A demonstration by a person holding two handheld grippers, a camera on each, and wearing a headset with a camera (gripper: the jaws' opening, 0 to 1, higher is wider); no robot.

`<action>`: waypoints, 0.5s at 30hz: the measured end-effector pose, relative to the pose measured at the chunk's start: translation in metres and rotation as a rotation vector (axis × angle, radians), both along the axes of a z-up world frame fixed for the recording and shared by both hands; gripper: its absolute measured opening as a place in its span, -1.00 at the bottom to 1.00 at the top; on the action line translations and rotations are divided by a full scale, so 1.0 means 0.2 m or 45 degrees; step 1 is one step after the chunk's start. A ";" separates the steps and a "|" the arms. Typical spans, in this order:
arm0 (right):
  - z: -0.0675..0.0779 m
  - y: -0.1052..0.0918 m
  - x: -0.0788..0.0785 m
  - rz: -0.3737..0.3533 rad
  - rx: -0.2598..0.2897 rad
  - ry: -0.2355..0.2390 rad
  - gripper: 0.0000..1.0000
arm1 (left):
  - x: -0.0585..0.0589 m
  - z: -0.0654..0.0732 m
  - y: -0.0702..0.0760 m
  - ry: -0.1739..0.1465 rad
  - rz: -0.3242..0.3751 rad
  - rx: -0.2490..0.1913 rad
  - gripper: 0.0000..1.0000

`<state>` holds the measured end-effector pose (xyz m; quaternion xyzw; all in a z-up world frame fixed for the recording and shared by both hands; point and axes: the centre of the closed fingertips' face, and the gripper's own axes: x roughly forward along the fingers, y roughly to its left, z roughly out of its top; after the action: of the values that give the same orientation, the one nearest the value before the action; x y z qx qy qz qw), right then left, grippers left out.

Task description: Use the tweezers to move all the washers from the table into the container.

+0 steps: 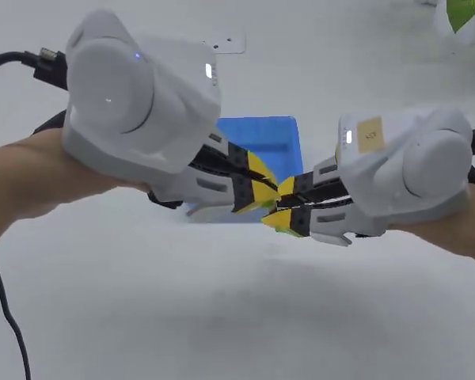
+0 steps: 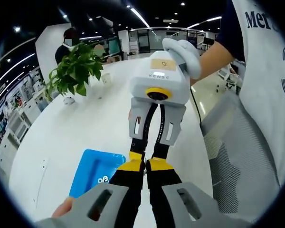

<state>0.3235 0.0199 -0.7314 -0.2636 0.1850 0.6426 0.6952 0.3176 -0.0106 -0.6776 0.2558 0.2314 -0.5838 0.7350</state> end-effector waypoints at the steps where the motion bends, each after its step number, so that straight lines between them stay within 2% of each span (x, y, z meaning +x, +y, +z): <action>1: 0.01 0.01 0.00 0.000 0.003 -0.004 -0.80 | 0.00 0.01 0.01 -0.005 0.002 0.000 -0.87; 3: 0.03 0.02 0.00 0.010 0.001 -0.031 -0.80 | 0.01 0.03 0.03 -0.015 0.002 0.001 -0.87; 10: 0.09 0.08 0.05 0.016 0.024 -0.060 -0.80 | 0.03 0.09 0.08 -0.051 0.018 0.002 -0.87; 15: 0.15 0.12 0.10 0.015 0.049 -0.089 -0.80 | 0.07 0.15 0.10 -0.095 0.023 0.005 -0.87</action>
<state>0.3433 0.0443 -0.7011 -0.2734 0.1466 0.6406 0.7024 0.3323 0.0098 -0.6484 0.2769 0.2072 -0.5668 0.7478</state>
